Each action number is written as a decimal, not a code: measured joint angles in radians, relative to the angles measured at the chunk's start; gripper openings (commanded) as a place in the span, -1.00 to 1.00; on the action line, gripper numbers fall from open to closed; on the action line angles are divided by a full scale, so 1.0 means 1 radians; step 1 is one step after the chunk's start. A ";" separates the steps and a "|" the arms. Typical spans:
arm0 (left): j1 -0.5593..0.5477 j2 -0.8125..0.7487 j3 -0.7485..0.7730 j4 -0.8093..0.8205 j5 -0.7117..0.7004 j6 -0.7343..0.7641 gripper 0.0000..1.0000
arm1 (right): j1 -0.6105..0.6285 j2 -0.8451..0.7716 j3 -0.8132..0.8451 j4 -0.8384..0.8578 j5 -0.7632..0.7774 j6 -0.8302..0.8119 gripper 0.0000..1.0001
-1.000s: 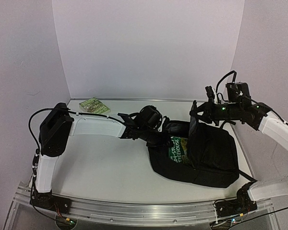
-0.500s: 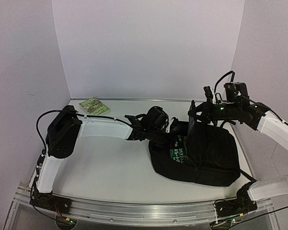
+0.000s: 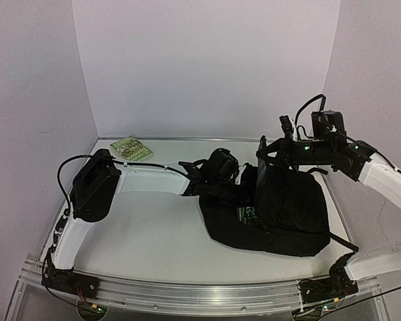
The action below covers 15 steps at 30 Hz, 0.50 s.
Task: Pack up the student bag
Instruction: Place the book in the student bag.
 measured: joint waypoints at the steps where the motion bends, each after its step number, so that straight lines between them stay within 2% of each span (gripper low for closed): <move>1: 0.000 0.000 0.000 0.005 0.000 0.000 -0.92 | 0.003 0.000 0.000 0.003 0.002 0.001 -1.00; 4: 0.000 0.000 0.000 0.013 -0.002 0.001 -0.79 | 0.011 0.002 0.003 0.006 0.006 0.001 -1.00; 9: 0.000 -0.012 -0.025 0.027 -0.034 0.008 -0.11 | 0.018 0.006 0.005 0.020 0.013 0.001 -1.00; 15: 0.009 -0.164 -0.205 0.023 -0.119 0.032 0.42 | 0.023 0.006 0.005 0.050 0.029 0.000 -1.00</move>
